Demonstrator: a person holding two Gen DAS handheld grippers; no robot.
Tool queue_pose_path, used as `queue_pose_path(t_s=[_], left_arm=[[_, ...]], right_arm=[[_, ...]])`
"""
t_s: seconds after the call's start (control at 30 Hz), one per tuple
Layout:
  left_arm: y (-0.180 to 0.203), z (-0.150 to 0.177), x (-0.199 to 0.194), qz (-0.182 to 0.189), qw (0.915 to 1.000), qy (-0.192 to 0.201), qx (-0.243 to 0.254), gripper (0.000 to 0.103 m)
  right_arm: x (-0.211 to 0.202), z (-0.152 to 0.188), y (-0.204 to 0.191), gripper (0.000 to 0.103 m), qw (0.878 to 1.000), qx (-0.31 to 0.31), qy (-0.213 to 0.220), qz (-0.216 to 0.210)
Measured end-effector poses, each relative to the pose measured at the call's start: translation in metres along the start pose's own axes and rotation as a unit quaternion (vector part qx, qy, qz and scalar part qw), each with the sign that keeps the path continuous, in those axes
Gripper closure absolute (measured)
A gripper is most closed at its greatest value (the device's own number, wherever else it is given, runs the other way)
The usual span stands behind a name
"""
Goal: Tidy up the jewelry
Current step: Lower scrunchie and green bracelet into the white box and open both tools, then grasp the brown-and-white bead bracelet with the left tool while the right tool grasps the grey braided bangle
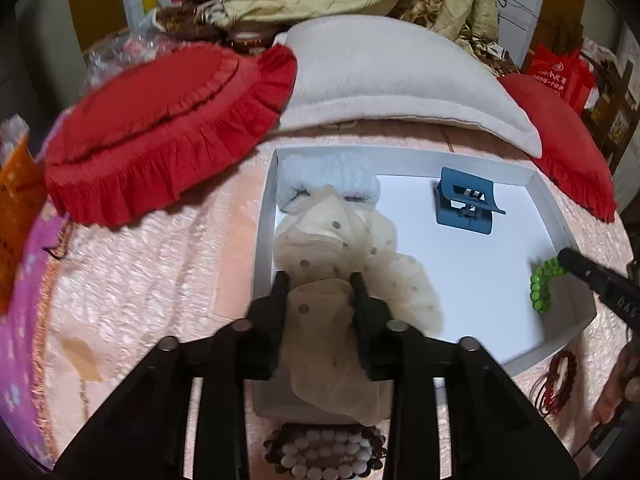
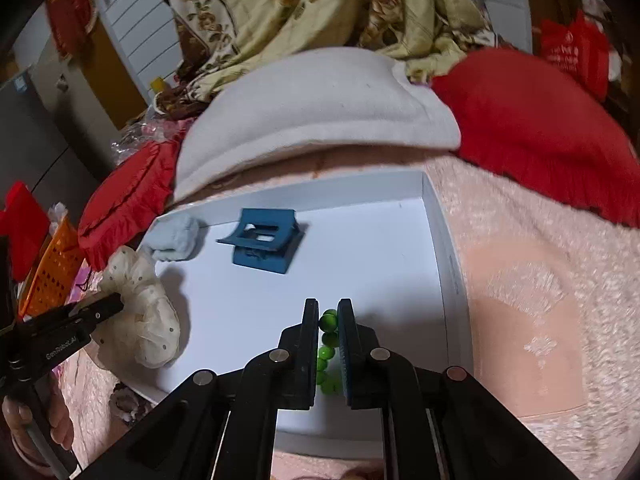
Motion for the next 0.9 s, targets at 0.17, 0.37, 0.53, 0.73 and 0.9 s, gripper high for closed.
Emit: queue_pose_path(t_s=[0.17,0.37,0.53,0.73,0.9], left_arm=[[-0.012,-0.001,-0.009,0.028,0.9991,0.01,-0.03,0.059],[-0.03,0.002,-0.039,0.028,0.9977,0.03,-0.053,0.05],[-0.003,0.031,-0.059,0.053,0.9977,0.041,0.012,0.05],[0.068,0.061,-0.04,0.059,0.9787,0.013,0.196,0.05],[0.096,0.07,-0.011,0.053,0.9573,-0.025,0.283,0.053]], right_arm=[[0.008,0.005,0.01,0.062,1.0,0.02,-0.01,0.005],[-0.024,0.004,0.028,0.062,0.999,0.033,0.029,0.009],[-0.052,0.026,0.031,0.062,0.999,0.012,0.041,-0.001],[-0.063,0.062,0.012,0.062,0.999,0.002,0.021,-0.046],[-0.064,0.076,0.007,0.062,0.998,-0.002,0.01,-0.061]])
Point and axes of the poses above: each gripper's, at about its wrist camera, not at the fingertips, and x roughly the way its jaws point, y to its right, z to its underside, the point moved 6 cm from there along x, roughly the way its jaws point, and after that the axes turned 10 degrees about z, right-handed, at the moved point
